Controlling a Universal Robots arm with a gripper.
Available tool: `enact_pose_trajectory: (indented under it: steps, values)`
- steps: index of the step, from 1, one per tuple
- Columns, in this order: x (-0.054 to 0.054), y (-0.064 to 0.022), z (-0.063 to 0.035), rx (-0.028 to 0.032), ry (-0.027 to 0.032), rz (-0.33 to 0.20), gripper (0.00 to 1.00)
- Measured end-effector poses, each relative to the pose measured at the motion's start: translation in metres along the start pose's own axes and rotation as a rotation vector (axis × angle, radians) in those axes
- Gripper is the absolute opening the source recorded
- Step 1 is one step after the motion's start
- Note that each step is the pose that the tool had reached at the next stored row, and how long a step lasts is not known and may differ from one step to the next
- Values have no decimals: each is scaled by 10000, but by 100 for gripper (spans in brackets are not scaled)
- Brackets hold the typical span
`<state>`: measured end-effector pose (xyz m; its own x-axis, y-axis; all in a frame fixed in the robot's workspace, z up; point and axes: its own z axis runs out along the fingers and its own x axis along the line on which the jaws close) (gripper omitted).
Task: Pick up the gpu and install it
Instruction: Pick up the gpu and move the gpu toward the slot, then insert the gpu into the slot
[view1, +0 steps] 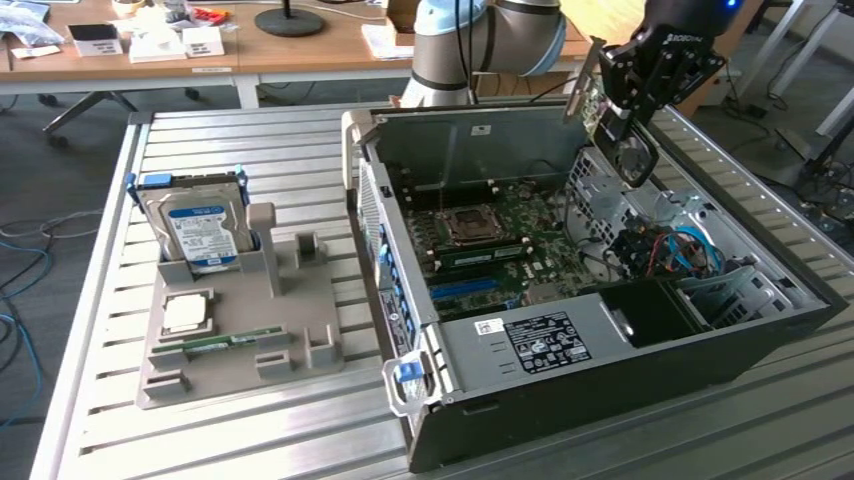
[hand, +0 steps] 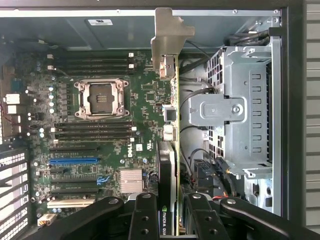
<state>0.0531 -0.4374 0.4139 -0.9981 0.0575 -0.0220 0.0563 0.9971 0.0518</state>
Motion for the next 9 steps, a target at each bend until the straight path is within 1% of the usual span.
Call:
enact_pose_trajectory:
  steps: [9]
  values:
    - [0,0,0,-1,0,0,27]
